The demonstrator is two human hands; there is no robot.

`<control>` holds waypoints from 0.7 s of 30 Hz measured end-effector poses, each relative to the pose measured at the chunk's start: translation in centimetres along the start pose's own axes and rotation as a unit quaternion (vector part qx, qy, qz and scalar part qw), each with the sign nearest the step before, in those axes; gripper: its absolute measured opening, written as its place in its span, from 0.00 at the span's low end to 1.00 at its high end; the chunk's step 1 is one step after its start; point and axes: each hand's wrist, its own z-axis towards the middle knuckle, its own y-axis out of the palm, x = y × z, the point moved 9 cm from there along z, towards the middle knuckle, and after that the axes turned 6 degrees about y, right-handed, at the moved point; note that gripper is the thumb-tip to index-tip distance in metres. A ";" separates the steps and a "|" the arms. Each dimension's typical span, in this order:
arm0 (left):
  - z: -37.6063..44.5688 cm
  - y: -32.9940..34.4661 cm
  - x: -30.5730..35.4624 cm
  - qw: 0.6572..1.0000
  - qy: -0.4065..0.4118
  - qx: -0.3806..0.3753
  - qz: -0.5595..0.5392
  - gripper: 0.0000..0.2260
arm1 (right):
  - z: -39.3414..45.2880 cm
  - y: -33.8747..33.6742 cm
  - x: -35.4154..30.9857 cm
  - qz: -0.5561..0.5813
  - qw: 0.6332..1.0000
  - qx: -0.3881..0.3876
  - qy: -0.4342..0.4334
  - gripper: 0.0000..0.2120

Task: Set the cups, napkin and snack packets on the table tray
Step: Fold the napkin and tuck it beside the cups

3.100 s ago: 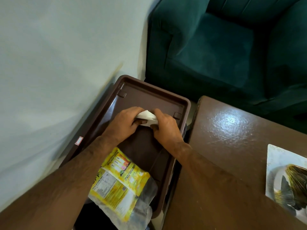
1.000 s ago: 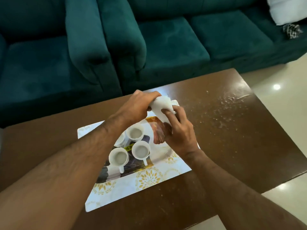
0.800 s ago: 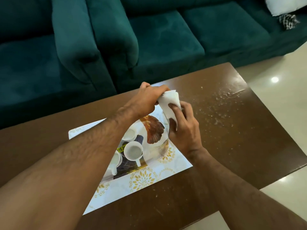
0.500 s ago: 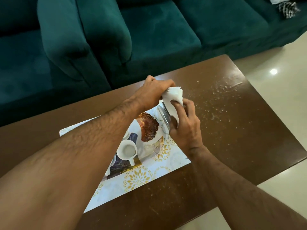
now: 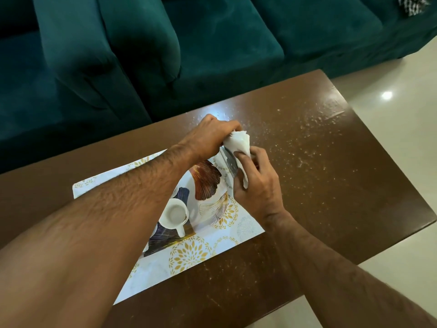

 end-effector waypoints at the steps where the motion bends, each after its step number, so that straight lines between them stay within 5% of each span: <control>1: 0.0 0.1 0.0 1.000 -0.001 -0.001 0.000 0.24 | -0.1 0.1 0.0 -0.003 1.000 -0.001 -0.002 0.21; 8: 0.1 0.8 -0.3 0.999 0.003 -0.005 -0.040 0.30 | 0.0 -0.2 0.2 -0.004 1.000 0.011 -0.020 0.18; 21: -0.7 1.6 0.5 0.998 0.031 -0.012 -0.061 0.22 | 0.4 0.3 0.9 -0.011 0.999 0.032 -0.010 0.14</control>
